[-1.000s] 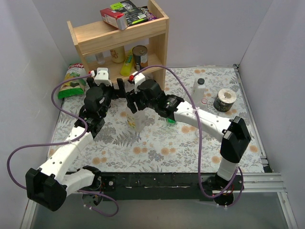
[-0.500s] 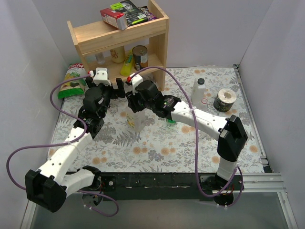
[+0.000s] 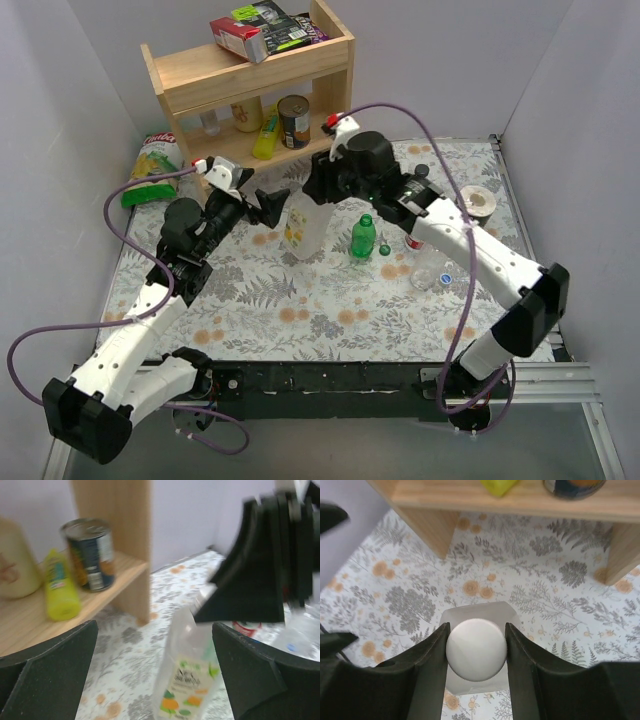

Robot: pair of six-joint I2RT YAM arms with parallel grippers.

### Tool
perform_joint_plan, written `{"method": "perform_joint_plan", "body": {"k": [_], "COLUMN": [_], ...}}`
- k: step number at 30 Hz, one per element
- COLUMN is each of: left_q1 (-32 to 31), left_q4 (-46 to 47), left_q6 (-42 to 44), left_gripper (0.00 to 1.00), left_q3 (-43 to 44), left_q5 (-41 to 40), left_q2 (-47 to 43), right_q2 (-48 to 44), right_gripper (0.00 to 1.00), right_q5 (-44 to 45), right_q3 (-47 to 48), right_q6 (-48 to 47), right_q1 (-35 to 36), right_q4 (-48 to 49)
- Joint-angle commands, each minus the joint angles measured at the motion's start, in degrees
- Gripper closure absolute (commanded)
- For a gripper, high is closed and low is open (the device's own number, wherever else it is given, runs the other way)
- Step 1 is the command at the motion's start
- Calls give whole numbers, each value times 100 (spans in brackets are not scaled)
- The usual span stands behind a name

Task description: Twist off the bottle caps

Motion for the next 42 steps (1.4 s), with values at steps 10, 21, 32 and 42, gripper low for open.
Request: {"method": "perform_joint_plan", "body": {"k": [10, 21, 32, 42], "left_q1": [-274, -1391, -1831, -1893], "left_q4": [646, 259, 443, 417], "left_q6": [-511, 421, 791, 844], "left_gripper": [2, 2, 2, 2], "left_q3": [-69, -201, -465, -500], "left_q5": [3277, 1633, -311, 391], "left_q2": [-28, 482, 685, 922], "right_q2": [-2053, -2389, -2283, -2231], "right_gripper": [99, 99, 99, 99], "right_q5": [-483, -184, -641, -931], "right_q3": [-452, -936, -1244, -1341], "right_q6": [441, 828, 1118, 1206], "right_q1": [-549, -549, -541, -541], "right_q4": [369, 792, 1188, 1214]}}
